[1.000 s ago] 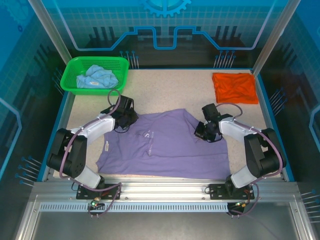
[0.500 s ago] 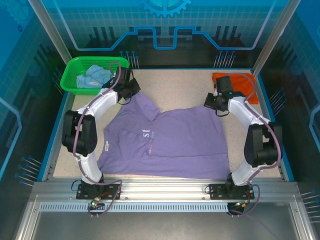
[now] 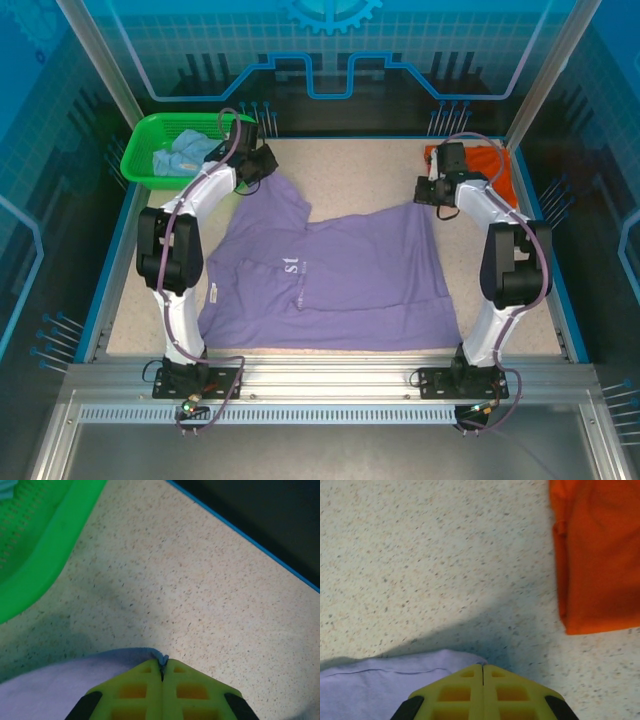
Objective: Fold and stack the t-shirts
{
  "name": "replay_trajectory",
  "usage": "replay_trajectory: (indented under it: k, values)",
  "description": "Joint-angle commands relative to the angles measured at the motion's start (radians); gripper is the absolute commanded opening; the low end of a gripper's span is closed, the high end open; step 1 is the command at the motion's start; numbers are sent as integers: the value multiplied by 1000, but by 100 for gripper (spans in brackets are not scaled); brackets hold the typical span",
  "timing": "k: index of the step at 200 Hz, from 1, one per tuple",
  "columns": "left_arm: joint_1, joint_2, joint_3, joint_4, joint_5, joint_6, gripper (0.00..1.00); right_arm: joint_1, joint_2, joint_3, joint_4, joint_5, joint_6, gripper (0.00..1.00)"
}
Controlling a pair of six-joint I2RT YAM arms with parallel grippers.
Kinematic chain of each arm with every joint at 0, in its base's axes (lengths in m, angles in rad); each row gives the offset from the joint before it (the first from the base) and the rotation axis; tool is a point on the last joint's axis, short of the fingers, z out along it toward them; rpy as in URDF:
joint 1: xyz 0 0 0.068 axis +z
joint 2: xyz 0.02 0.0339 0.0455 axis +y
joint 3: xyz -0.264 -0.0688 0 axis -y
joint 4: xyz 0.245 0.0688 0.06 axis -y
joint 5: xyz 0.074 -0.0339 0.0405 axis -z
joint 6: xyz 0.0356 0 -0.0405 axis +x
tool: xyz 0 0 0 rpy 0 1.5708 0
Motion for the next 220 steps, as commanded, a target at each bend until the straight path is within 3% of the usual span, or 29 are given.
replay_trajectory:
  k: [1,54,97,160,204,220]
  values:
    - [10,16,48,-20,22,71,0,-42,25,10,-15,0,-6,0]
    - [10,29,94,-75,23,108,0,-115,-10,-76,31,-102,41,0]
    - [10,-87,17,-74,34,104,0,-148,-63,-122,85,-248,49,0]
    - [16,-473,-403,23,99,88,0,-183,-191,-265,157,-384,71,0]
    - [33,-726,-701,66,204,59,0,-191,-286,-375,144,-380,98,0]
    - [34,-830,-792,30,194,54,0,-194,-322,-422,133,-374,108,0]
